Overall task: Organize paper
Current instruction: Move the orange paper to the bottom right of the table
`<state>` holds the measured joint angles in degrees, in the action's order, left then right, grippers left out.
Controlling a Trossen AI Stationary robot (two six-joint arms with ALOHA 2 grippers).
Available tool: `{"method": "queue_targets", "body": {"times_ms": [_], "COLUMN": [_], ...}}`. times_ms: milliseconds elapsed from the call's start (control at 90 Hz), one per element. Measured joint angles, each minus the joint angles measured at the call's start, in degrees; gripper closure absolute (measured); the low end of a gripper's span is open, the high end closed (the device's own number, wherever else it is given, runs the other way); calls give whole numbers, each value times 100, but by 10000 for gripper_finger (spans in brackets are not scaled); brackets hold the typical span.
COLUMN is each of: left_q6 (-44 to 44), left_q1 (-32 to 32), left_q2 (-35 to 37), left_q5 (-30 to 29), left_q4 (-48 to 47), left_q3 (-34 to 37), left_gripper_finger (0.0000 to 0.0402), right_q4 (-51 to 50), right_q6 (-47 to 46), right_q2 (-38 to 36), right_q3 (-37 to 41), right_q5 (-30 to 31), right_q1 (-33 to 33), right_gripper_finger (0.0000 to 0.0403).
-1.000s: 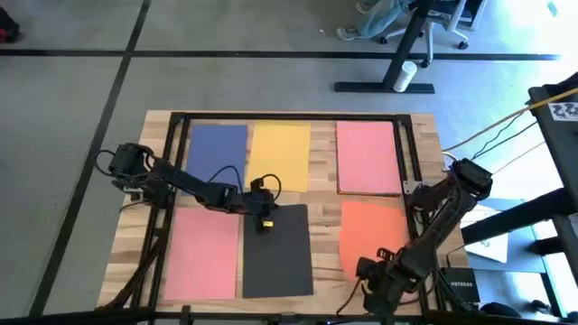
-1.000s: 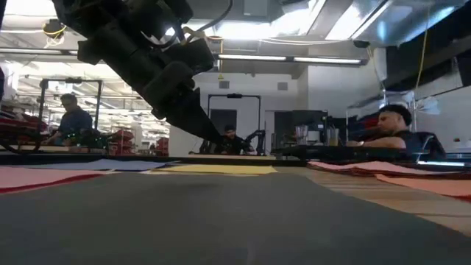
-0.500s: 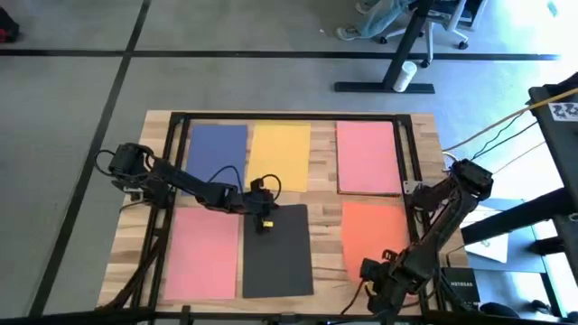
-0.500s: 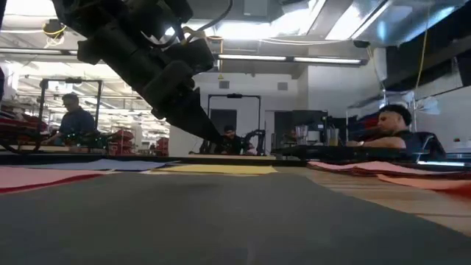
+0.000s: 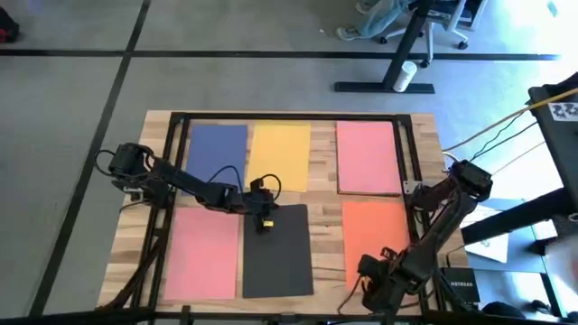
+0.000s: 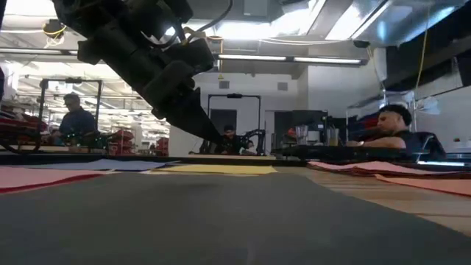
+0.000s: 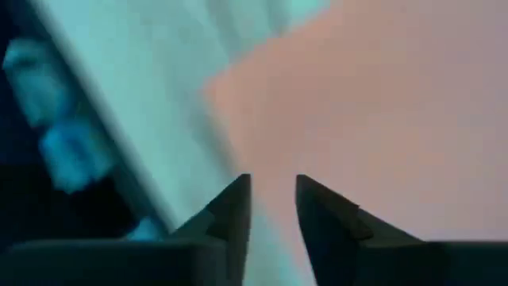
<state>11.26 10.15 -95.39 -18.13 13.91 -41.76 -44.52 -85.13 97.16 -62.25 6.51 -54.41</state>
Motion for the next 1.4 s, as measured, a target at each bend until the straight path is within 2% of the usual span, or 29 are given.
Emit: {"method": "queue_targets", "body": {"times_ms": [100,244,389,1244,1400], "left_q6": [7,12,25,27,27], "left_q1": [0,0,0,-2,0], "left_q2": [0,0,0,0,0], "left_q5": [5,13,13,15,15], "left_q4": [-4,-11,-13,-21,-21], "left_q3": [0,0,0,0,0], "left_gripper_finger": [402,402,402,402,402], "right_q4": [114,570,1041,1322,1062], "right_q6": [-12,39,156,158,190], "right_q2": [253,566,669,680,680], "right_q3": [189,272,261,216,9], "right_q5": [32,-233,-300,-442,-295], "right_q1": [108,242,236,231,231], "right_gripper_finger": [394,389,401,397,376]}}
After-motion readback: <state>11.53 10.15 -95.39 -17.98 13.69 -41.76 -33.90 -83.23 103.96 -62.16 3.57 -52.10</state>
